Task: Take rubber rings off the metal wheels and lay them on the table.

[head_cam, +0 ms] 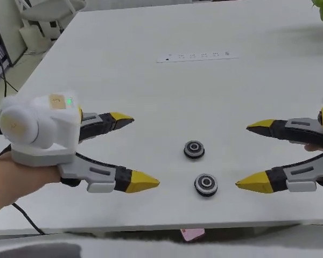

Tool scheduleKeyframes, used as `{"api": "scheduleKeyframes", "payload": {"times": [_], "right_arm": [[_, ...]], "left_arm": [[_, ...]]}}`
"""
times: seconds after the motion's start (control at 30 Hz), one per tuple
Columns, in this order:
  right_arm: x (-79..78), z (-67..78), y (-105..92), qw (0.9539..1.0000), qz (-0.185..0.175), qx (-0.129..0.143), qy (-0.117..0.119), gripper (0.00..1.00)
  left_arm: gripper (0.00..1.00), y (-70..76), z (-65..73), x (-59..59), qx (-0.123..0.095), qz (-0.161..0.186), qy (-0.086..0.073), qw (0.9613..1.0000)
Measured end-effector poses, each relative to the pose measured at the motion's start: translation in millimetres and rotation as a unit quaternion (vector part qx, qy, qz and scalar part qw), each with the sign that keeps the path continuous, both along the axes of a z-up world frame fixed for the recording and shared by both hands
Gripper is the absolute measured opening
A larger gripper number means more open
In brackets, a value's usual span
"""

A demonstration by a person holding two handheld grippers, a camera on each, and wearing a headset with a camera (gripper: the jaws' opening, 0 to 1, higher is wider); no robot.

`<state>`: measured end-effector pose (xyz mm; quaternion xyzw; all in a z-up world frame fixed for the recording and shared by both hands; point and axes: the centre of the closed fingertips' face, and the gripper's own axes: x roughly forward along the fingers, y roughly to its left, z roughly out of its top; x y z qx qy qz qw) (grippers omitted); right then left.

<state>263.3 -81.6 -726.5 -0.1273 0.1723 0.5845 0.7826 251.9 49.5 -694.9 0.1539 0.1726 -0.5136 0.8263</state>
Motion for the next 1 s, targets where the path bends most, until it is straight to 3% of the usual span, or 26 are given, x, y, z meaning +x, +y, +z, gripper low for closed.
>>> {"api": "scheduleKeyframes", "payload": {"times": [0.47,1.0], "right_arm": [[0.9,-13.8,8.5,0.9994,0.027,-0.02,0.006,0.69],[-9.9,-29.5,19.0,0.9972,0.062,-0.037,0.02,0.61]], "left_arm": [[0.8,-17.0,-6.8,8.4,0.001,-0.022,0.01,0.9997],[0.73,-43.4,-22.7,3.8,0.018,-0.067,0.031,0.9971]]}}
